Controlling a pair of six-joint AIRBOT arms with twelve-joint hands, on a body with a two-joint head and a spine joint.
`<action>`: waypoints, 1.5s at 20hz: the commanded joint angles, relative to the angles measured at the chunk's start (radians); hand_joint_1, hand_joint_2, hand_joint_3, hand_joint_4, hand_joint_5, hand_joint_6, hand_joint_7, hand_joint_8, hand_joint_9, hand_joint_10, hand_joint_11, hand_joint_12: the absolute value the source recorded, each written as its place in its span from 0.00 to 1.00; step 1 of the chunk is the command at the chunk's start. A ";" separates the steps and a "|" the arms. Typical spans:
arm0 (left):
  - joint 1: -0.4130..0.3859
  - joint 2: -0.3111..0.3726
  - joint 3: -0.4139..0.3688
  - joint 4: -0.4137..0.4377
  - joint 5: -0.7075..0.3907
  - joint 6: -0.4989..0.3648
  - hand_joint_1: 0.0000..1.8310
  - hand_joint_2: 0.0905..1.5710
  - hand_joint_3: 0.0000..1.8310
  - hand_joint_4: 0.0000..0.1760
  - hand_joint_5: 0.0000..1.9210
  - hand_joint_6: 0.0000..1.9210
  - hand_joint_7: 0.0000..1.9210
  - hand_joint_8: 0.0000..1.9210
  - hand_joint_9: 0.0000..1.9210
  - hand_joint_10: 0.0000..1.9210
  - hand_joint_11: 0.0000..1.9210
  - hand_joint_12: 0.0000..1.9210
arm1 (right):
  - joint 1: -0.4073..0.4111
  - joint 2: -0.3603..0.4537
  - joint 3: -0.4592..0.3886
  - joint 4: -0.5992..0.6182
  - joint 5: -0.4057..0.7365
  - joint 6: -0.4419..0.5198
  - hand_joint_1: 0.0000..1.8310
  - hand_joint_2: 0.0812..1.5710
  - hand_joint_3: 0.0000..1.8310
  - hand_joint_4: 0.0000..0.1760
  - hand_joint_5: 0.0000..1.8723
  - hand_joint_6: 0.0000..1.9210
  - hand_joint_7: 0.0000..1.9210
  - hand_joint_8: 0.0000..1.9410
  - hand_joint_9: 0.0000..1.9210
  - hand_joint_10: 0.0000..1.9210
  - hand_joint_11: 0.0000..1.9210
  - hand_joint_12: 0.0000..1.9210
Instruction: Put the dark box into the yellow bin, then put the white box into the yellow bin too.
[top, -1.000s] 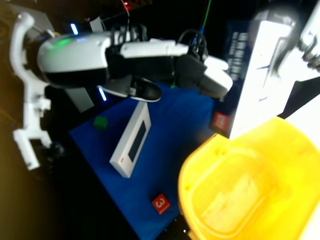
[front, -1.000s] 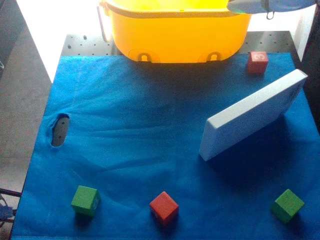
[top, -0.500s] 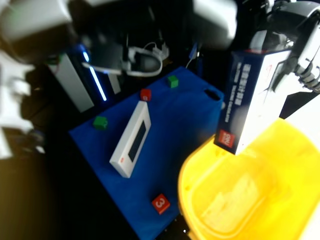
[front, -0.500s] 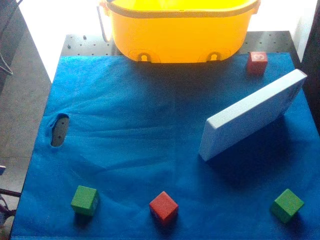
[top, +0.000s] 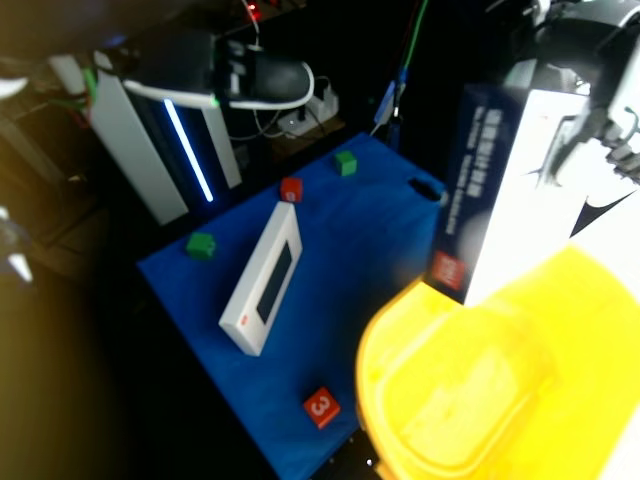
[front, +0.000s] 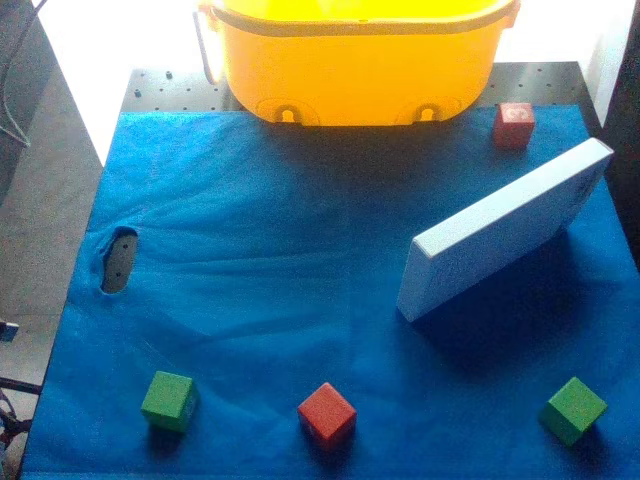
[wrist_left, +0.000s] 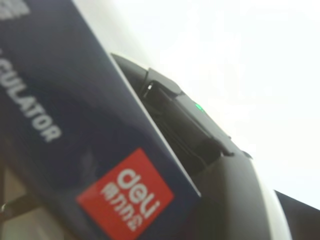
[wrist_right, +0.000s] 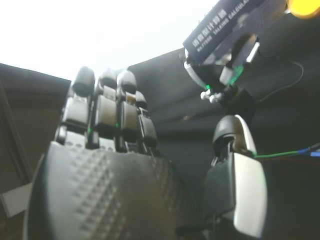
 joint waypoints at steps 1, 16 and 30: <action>-0.003 -0.005 0.011 -0.053 -0.099 -0.026 0.76 0.66 0.00 0.00 0.51 0.48 0.55 0.40 0.56 0.50 0.47 0.43 | 0.018 0.003 -0.005 0.018 0.121 -0.003 0.21 0.63 0.00 0.00 0.09 0.00 0.21 0.00 0.16 0.00 0.00 0.19; 0.045 -0.012 0.060 -0.093 -0.100 -0.096 0.66 0.52 0.00 0.00 0.28 0.00 0.26 0.00 0.23 0.00 0.21 0.06 | 0.018 0.029 -0.026 0.015 0.128 -0.003 0.20 0.64 0.00 0.19 0.13 0.00 0.21 0.00 0.18 0.00 0.00 0.25; 0.044 0.179 -0.130 -0.063 -0.044 -0.040 0.64 0.50 0.00 0.13 0.23 0.00 0.20 0.00 0.19 0.00 0.19 0.03 | -0.112 0.096 -0.098 0.094 0.120 -0.003 0.15 0.61 0.00 0.12 0.03 0.00 0.11 0.00 0.08 0.01 0.02 0.01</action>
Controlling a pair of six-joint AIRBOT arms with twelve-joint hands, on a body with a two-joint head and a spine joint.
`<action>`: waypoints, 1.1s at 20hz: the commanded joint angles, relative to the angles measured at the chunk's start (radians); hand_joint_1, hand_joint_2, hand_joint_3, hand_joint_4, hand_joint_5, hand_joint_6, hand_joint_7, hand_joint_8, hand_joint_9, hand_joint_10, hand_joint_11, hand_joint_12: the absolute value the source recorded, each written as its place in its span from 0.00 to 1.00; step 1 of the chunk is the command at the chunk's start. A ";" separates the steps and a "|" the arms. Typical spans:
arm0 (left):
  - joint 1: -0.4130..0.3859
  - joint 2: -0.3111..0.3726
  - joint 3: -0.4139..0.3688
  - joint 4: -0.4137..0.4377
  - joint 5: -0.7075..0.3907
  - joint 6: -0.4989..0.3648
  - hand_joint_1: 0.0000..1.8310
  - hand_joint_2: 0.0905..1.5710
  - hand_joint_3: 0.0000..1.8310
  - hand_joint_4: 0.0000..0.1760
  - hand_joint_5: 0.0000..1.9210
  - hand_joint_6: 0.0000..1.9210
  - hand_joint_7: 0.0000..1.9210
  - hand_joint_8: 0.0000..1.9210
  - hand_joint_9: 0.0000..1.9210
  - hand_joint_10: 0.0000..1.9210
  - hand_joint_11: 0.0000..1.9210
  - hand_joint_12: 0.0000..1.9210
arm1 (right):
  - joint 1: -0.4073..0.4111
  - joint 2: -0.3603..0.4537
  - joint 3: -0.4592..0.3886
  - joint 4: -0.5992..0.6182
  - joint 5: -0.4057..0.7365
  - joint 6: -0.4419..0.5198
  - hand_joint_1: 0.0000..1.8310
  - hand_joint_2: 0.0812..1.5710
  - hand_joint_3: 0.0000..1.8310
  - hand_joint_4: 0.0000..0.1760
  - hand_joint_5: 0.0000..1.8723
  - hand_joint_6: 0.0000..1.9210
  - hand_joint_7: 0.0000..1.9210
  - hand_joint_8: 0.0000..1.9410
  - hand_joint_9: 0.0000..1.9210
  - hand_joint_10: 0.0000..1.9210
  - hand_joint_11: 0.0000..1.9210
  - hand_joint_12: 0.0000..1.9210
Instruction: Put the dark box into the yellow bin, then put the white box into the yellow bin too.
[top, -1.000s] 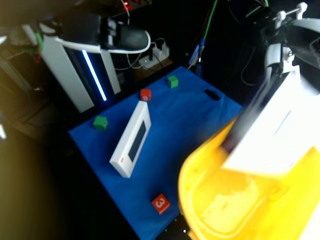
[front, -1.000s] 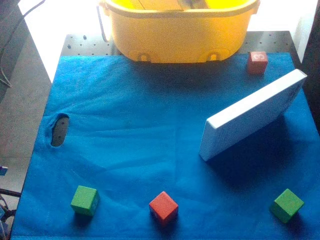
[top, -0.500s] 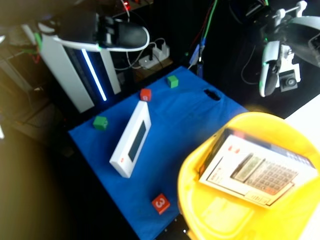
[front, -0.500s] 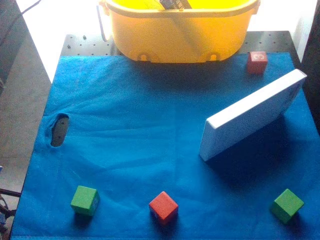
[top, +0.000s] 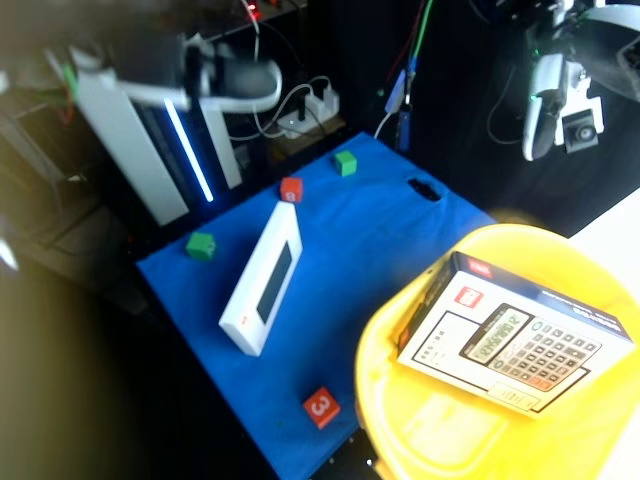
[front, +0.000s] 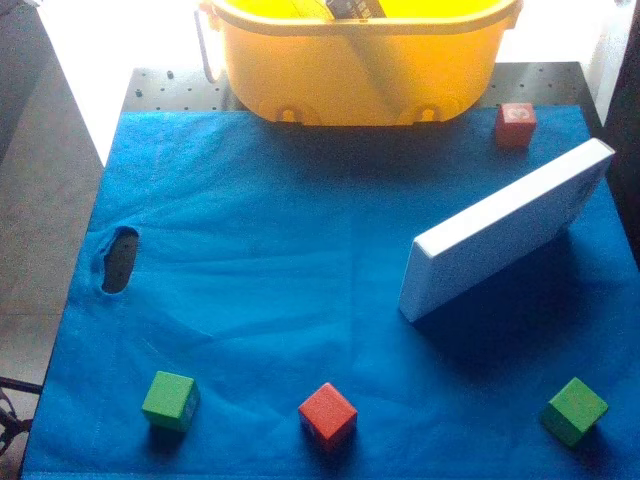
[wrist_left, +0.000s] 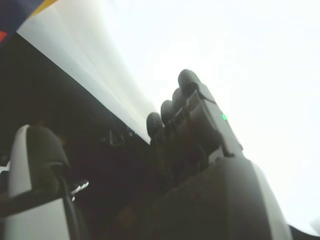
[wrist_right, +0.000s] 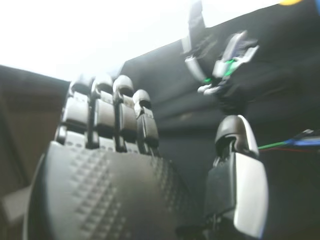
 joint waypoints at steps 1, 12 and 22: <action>-0.008 0.009 -0.004 -0.049 -0.097 0.000 0.65 0.48 0.00 0.10 0.24 0.00 0.21 0.01 0.20 0.01 0.20 0.04 | -0.001 0.003 -0.003 0.032 0.120 -0.003 0.19 0.57 0.00 0.18 0.06 0.00 0.13 0.00 0.10 0.01 0.03 0.02; 0.025 0.118 -0.110 -0.046 -0.063 0.065 0.57 0.46 0.00 0.40 0.20 0.00 0.17 0.00 0.17 0.00 0.20 0.03 | -0.232 -0.028 0.001 0.123 0.119 0.022 0.23 0.50 0.00 0.00 0.04 0.00 0.15 0.00 0.14 0.00 0.01 0.30; 0.038 0.117 -0.111 -0.044 -0.022 0.099 0.57 0.47 0.00 0.33 0.17 0.00 0.17 0.00 0.15 0.00 0.15 0.01 | -0.292 -0.025 -0.015 0.081 0.099 0.102 0.20 0.51 0.00 0.18 0.02 0.00 0.14 0.00 0.09 0.00 0.00 0.24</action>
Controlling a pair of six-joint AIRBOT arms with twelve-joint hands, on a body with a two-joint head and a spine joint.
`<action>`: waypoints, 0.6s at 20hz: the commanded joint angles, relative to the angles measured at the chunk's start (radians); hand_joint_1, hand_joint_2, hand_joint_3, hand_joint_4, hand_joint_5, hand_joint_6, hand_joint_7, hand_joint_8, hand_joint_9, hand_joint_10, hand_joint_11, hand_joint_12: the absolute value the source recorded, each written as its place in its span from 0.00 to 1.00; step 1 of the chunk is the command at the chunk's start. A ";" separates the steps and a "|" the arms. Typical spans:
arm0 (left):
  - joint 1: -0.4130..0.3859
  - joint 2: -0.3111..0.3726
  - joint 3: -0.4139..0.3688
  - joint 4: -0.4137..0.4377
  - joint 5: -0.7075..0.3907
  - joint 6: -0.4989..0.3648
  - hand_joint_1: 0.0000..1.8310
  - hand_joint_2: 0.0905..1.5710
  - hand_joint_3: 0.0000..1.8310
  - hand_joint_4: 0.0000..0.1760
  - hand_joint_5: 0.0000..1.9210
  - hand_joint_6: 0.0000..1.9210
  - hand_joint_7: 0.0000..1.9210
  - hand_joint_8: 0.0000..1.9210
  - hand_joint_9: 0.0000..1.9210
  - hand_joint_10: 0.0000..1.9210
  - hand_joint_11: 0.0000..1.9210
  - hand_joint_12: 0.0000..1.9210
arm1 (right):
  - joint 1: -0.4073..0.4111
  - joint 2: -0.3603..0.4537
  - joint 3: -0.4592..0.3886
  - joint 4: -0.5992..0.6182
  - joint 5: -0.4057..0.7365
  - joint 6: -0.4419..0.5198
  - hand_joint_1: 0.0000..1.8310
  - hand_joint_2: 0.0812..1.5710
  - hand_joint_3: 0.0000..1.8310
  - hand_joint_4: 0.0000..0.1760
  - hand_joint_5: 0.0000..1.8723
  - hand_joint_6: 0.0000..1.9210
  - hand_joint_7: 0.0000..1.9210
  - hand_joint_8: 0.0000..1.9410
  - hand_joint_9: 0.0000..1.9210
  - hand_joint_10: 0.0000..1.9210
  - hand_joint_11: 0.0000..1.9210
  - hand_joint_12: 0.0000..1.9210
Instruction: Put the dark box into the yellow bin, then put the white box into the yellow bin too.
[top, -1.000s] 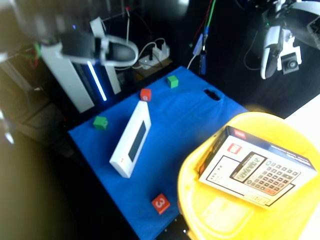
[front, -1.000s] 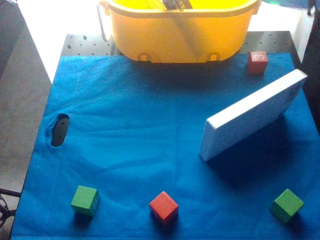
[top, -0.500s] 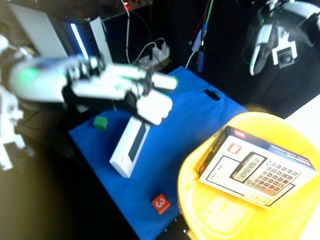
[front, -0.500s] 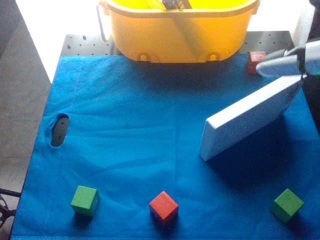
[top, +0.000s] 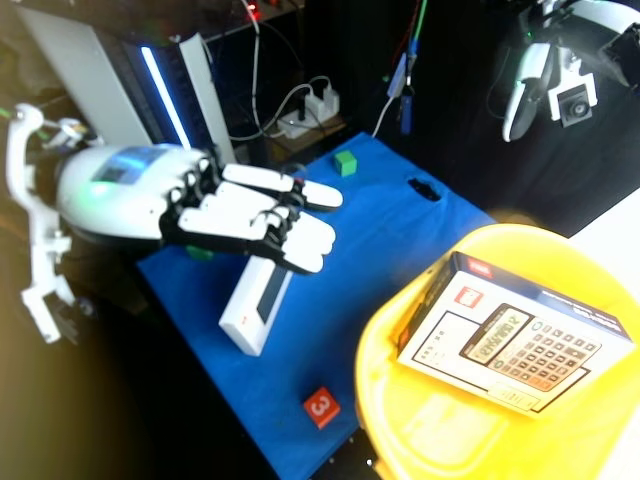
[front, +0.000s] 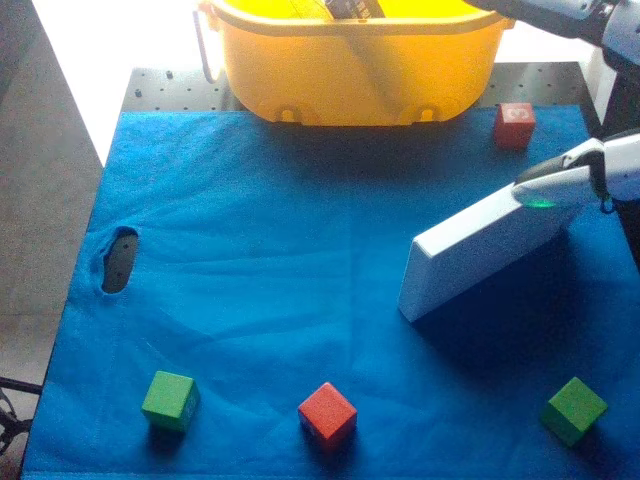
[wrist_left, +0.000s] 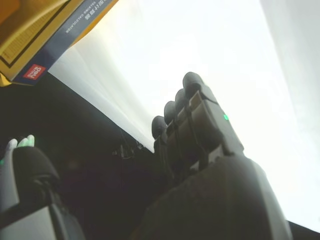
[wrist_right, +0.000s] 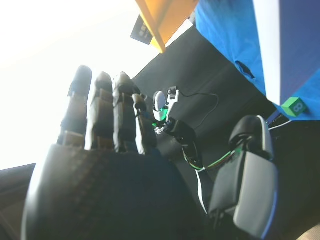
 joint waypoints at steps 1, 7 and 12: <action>-0.005 -0.001 0.002 -0.043 -0.094 -0.001 0.57 0.47 0.00 0.32 0.17 0.00 0.17 0.00 0.16 0.00 0.16 0.02 | 0.010 0.004 -0.005 0.005 0.107 0.004 0.13 0.52 0.00 0.26 0.00 0.00 0.12 0.00 0.08 0.00 0.00 0.19; 0.013 -0.004 0.006 -0.059 -0.094 0.012 0.56 0.47 0.00 0.23 0.16 0.00 0.17 0.00 0.17 0.00 0.17 0.02 | 0.010 0.003 -0.021 -0.030 0.061 0.004 0.04 0.56 0.00 0.39 0.00 0.00 0.07 0.00 0.05 0.00 0.01 0.07; 0.022 -0.005 0.005 -0.067 -0.094 0.013 0.56 0.47 0.00 0.29 0.14 0.00 0.17 0.00 0.17 0.00 0.17 0.02 | 0.004 -0.015 -0.022 -0.055 0.023 0.004 0.08 0.50 0.00 0.83 0.00 0.00 0.08 0.00 0.04 0.00 0.02 0.06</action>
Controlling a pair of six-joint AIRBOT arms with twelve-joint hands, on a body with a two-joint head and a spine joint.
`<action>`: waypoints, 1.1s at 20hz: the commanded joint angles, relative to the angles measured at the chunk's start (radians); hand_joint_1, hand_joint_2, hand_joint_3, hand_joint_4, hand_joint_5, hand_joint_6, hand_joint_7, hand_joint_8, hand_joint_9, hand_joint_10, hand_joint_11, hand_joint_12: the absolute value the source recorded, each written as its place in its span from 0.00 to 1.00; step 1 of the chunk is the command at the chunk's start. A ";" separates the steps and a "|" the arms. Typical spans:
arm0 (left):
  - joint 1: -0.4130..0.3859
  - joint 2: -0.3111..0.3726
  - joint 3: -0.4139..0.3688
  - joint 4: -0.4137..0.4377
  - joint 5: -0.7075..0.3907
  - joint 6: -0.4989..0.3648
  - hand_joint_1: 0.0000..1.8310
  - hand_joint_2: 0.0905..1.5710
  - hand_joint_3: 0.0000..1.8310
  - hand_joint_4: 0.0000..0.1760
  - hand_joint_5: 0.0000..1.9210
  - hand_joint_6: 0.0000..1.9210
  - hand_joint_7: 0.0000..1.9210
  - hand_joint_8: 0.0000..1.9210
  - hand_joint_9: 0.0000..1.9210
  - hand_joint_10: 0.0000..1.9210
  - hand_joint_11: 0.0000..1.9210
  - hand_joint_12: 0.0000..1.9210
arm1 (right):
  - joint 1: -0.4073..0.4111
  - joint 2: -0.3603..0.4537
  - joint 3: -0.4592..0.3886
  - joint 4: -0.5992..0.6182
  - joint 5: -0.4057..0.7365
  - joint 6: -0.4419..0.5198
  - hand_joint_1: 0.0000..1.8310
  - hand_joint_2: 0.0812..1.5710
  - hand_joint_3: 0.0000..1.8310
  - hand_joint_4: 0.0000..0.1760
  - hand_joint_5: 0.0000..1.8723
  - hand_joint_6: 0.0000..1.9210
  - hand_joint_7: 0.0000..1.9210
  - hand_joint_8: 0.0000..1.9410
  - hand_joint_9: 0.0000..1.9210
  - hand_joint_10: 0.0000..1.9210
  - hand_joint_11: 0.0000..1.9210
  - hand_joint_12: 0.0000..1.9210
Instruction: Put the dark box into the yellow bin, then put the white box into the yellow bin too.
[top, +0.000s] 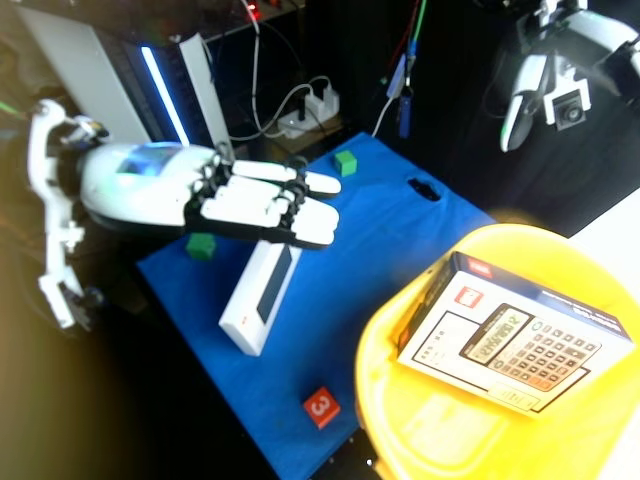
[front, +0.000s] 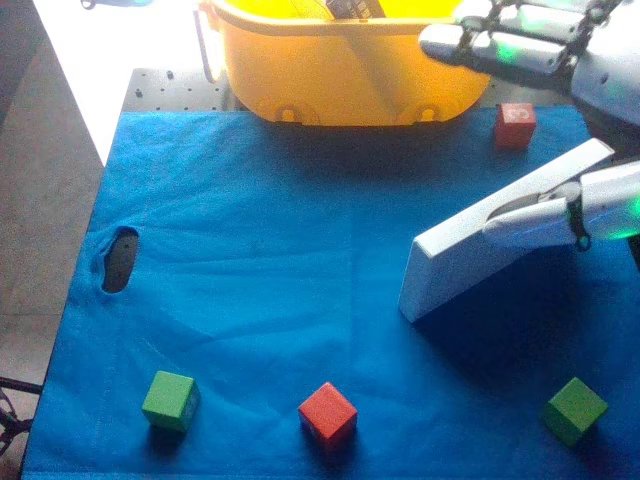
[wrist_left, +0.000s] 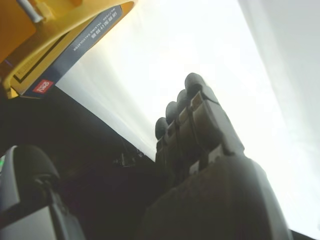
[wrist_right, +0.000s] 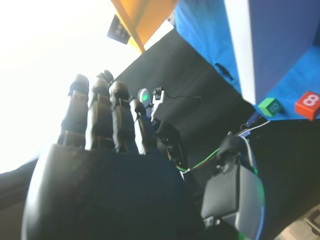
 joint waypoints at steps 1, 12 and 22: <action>-0.006 -0.001 0.004 -0.046 -0.109 0.000 0.56 0.47 0.00 0.29 0.14 0.00 0.17 0.00 0.17 0.00 0.17 0.02 | 0.001 -0.003 -0.001 0.009 0.109 0.003 0.08 0.50 0.00 0.83 0.00 0.00 0.08 0.00 0.04 0.00 0.02 0.06; 0.009 -0.001 -0.003 -0.053 -0.107 0.000 0.55 0.47 0.00 0.37 0.13 0.00 0.15 0.00 0.14 0.00 0.14 0.01 | -0.081 -0.076 0.024 0.013 0.109 0.023 0.14 0.46 0.00 0.71 0.00 0.00 0.04 0.00 0.02 0.00 0.00 0.00; 0.021 0.006 -0.011 -0.063 -0.109 -0.002 0.57 0.48 0.00 0.41 0.13 0.00 0.16 0.00 0.14 0.00 0.16 0.02 | -0.119 -0.143 0.092 0.042 0.100 0.075 0.16 0.42 0.00 0.58 0.00 0.00 0.05 0.00 0.02 0.01 0.03 0.01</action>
